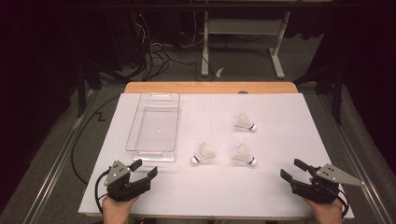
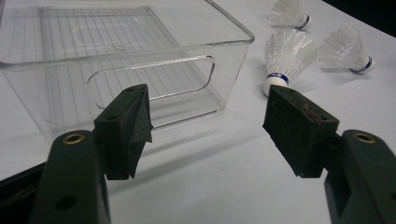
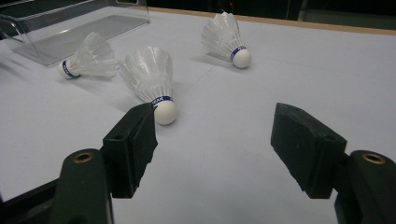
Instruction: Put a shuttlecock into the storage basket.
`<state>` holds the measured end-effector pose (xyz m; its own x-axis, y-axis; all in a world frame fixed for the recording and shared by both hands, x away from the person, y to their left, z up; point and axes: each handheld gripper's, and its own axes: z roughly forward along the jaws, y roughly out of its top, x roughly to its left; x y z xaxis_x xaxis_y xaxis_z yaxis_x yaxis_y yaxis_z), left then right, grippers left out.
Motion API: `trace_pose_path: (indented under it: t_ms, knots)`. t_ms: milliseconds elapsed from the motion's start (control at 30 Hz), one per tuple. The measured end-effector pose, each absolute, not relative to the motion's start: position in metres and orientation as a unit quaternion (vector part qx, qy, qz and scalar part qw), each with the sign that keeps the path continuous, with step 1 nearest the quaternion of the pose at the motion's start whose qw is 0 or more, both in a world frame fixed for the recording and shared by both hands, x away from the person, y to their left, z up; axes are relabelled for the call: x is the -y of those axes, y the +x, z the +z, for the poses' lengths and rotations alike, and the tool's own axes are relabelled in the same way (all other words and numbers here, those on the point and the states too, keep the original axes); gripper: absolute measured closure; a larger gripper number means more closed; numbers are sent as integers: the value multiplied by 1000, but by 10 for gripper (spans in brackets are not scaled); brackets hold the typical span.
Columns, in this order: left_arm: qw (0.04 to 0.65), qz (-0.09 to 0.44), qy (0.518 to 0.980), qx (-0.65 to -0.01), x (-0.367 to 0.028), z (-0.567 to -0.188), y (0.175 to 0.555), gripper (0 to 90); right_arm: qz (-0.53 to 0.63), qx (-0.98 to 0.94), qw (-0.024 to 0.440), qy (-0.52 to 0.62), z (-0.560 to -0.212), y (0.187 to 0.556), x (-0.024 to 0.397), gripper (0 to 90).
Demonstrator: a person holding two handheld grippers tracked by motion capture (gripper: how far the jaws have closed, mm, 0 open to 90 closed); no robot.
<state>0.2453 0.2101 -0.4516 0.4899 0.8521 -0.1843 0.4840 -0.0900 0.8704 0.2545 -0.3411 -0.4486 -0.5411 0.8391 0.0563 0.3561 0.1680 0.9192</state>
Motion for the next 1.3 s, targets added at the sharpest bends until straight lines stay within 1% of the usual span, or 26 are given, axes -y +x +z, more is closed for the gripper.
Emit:
trace_pose_path:
  t_ms: [500,967,1300]
  knots:
    - [493,191,710,-465,-209,-448,242,330,496,-727,250,404,-448,256,337,315]
    - [482,199,725,-450,-202,-444,244,327,493,-729,249,405,-449,256,337,315]
    - [479,193,730,-448,-199,-443,247,327,493,-729,250,405,-449,256,336,310]
